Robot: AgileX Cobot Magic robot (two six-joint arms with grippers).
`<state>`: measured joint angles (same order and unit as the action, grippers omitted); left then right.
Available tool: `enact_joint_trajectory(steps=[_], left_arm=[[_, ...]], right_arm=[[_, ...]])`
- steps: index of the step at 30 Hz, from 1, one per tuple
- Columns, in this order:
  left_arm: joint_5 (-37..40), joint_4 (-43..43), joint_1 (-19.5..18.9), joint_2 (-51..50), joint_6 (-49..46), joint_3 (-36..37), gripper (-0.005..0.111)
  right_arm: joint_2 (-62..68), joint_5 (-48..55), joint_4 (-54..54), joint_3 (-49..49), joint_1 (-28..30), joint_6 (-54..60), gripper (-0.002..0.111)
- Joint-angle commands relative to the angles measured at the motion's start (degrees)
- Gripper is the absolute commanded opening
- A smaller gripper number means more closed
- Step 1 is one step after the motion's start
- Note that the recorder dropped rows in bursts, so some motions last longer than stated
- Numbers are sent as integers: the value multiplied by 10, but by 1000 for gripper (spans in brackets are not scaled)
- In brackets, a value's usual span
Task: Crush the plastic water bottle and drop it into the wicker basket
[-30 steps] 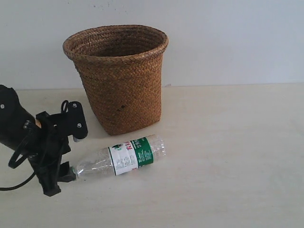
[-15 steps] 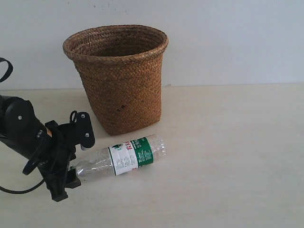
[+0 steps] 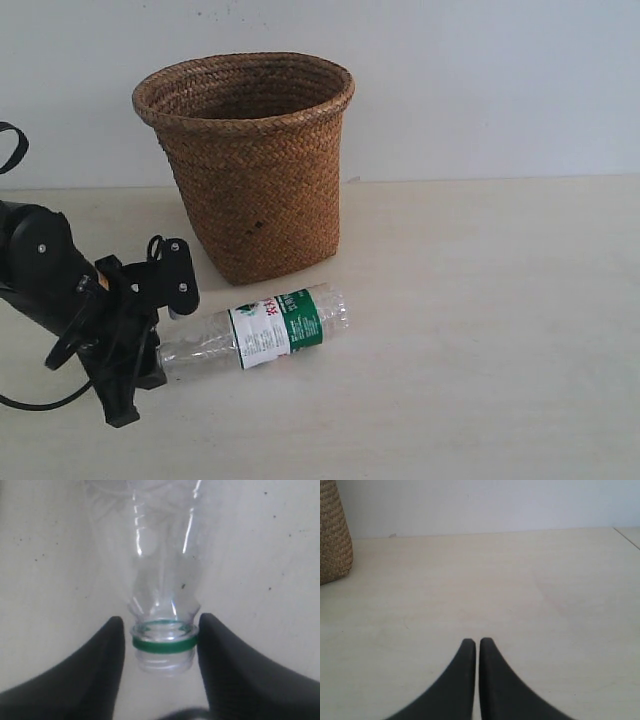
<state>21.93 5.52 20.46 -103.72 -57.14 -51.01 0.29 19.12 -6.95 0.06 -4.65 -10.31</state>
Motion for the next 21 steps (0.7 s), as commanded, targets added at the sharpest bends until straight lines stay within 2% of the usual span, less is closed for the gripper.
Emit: enact_joint_trajectory(steps=[1,4,13,16,21], left_arm=[[5,-4,2,0,1,-3,27],[5,-4,2,0,1,-3,21],[5,-4,2,0,-21,-3,21],[5,-4,2,0,-21,-3,25],[4,-4,2,0,-21,-3,43]], right_arm=[[-3,0,-2,-1,3,2,0],[-3,0,-2,-1,3,2,0],[-3,0,-2,-1,3,2,0],[-3,0,-2,-1,3,2,0],[-3,0,-2,-1,3,2,0]])
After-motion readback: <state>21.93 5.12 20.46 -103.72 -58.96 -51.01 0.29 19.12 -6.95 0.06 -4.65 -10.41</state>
